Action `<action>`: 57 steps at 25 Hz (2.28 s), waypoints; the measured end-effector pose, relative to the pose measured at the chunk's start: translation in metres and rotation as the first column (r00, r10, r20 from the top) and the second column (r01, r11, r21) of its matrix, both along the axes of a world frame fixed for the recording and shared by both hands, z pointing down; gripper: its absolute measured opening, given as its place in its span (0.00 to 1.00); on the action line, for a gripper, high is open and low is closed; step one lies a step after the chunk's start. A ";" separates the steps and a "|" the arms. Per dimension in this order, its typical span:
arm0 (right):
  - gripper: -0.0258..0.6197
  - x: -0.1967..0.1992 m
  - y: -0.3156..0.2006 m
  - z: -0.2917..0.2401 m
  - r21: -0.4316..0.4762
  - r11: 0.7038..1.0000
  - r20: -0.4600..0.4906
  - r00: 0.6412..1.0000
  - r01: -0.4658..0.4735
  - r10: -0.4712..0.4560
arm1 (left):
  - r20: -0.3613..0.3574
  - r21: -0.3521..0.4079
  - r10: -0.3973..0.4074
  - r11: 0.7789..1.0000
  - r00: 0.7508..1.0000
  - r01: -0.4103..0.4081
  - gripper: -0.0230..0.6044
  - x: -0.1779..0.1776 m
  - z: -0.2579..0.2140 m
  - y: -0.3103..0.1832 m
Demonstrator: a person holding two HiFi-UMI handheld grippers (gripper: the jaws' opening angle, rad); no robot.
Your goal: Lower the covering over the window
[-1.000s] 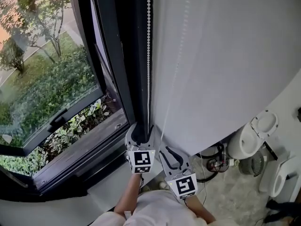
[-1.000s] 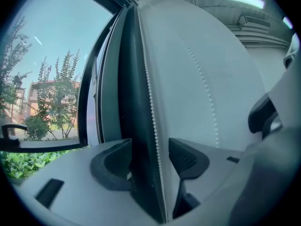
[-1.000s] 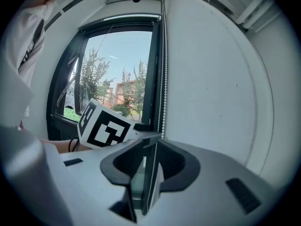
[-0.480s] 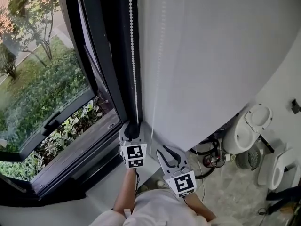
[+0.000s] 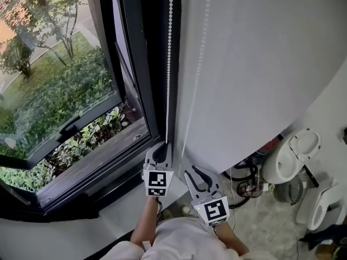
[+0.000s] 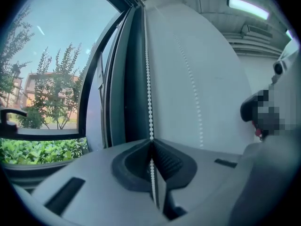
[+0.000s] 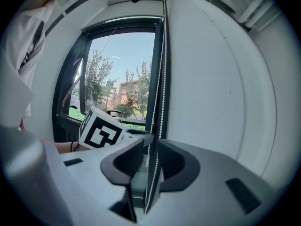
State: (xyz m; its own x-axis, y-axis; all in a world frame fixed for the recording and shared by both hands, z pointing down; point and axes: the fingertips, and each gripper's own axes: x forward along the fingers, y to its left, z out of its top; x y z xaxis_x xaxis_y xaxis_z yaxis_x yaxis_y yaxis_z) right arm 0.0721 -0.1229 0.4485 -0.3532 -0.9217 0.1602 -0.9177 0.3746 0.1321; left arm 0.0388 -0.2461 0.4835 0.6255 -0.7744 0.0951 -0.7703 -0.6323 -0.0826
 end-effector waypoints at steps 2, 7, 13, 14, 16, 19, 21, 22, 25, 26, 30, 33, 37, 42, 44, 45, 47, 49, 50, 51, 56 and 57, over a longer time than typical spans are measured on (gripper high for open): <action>0.18 -0.002 -0.001 -0.004 0.008 1.000 0.008 1.000 0.015 -0.015 | -0.006 -0.005 0.022 1.000 1.000 -0.022 0.06 -0.002 -0.001 0.010; 0.18 -0.012 -0.005 -0.020 0.009 0.996 0.043 0.995 0.090 -0.090 | -0.024 -0.028 0.070 0.997 0.997 -0.071 0.06 -0.008 0.000 0.042; 0.24 -0.036 -0.002 -0.060 0.087 0.975 0.088 0.973 0.205 -0.213 | -0.003 -0.045 0.092 0.995 0.996 -0.092 0.06 -0.013 0.005 0.074; 0.26 -0.039 -0.001 -0.064 0.085 0.970 0.081 0.969 0.227 -0.234 | -0.003 -0.048 0.091 0.995 0.996 -0.091 0.06 -0.015 0.006 0.078; 0.27 -0.044 0.001 -0.078 0.107 0.962 0.089 0.961 0.251 -0.261 | -0.006 -0.048 0.091 0.995 0.996 -0.091 0.06 -0.017 0.006 0.087; 0.27 -0.050 0.000 -0.104 0.169 0.951 0.121 0.952 0.258 -0.280 | -0.018 -0.050 0.099 0.994 0.995 -0.099 0.06 -0.018 0.008 0.098; 0.27 -0.050 -0.002 -0.111 0.181 0.946 0.099 0.953 0.267 -0.288 | -0.029 -0.052 0.100 0.994 0.995 -0.101 0.06 -0.018 0.010 0.107; 0.26 -0.050 -0.002 -0.113 0.183 0.944 0.078 0.953 0.276 -0.294 | -0.037 -0.053 0.099 0.993 0.994 -0.101 0.06 -0.019 0.011 0.111; 0.25 -0.051 -0.003 -0.122 0.198 0.934 0.058 0.948 0.296 -0.313 | -0.059 -0.056 0.105 0.993 0.993 -0.108 0.06 -0.020 0.013 0.121; 0.25 -0.052 -0.003 -0.125 0.204 0.931 0.062 0.945 0.302 -0.321 | -0.065 -0.057 0.108 0.992 0.992 -0.112 0.06 -0.020 0.013 0.124; 0.24 -0.058 -0.004 -0.137 0.224 0.917 0.077 0.932 0.330 -0.355 | -0.071 -0.062 0.127 0.989 0.989 -0.131 0.06 -0.018 0.014 0.134; 0.16 -0.061 -0.007 -0.144 0.229 0.914 0.099 0.926 0.336 -0.365 | -0.073 -0.065 0.142 0.987 0.987 -0.146 0.06 -0.017 0.014 0.140; 0.05 -0.064 -0.006 -0.143 0.219 0.918 0.112 0.926 0.330 -0.360 | -0.079 -0.073 0.151 0.985 0.985 -0.157 0.06 -0.017 0.016 0.147; 0.04 -0.065 -0.003 -0.140 0.230 0.913 0.174 0.909 0.336 -0.378 | -0.095 -0.075 0.136 0.987 0.986 -0.144 0.06 -0.023 0.017 0.149; 0.04 -0.065 -0.001 -0.138 0.227 0.911 0.208 0.897 0.344 -0.390 | -0.101 -0.078 0.128 0.988 0.987 -0.136 0.06 -0.025 0.019 0.151; 0.04 -0.065 -0.001 -0.136 0.224 0.911 0.212 0.895 0.347 -0.393 | -0.102 -0.082 0.125 0.988 0.987 -0.134 0.06 -0.026 0.020 0.152; 0.04 -0.067 -0.002 -0.130 0.211 0.910 0.213 0.892 0.357 -0.399 | -0.094 -0.093 0.117 0.988 0.989 -0.126 0.06 -0.028 0.026 0.152; 0.04 -0.071 -0.002 -0.122 0.193 0.909 0.218 0.888 0.368 -0.406 | -0.094 -0.109 0.108 0.987 0.990 -0.118 0.06 -0.030 0.034 0.154; 0.04 -0.073 -0.001 -0.118 0.186 0.910 0.220 0.887 0.371 -0.407 | -0.103 -0.117 0.104 0.986 0.989 -0.116 0.06 -0.032 0.038 0.154; 0.04 -0.074 -0.001 -0.114 0.180 0.910 0.221 0.886 0.373 -0.407 | -0.114 -0.124 0.101 0.986 0.988 -0.115 0.06 -0.033 0.042 0.155; 0.04 -0.078 0.000 -0.094 0.150 0.907 0.255 0.871 0.394 -0.421 | -0.121 -0.149 0.098 0.982 0.988 -0.116 0.06 -0.035 0.062 0.157; 0.04 -0.078 0.001 -0.090 0.145 0.907 0.264 0.868 0.396 -0.421 | -0.121 -0.156 0.099 0.981 0.988 -0.117 0.06 -0.035 0.066 0.157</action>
State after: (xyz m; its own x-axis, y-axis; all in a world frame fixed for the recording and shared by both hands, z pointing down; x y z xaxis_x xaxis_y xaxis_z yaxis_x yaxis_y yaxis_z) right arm -0.0060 -0.1218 0.3583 -0.7193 -0.6908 -0.0736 -0.6881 0.7230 -0.0617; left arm 0.0033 -0.0888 0.5497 0.7184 -0.6817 0.1386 -0.6953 -0.7101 0.1110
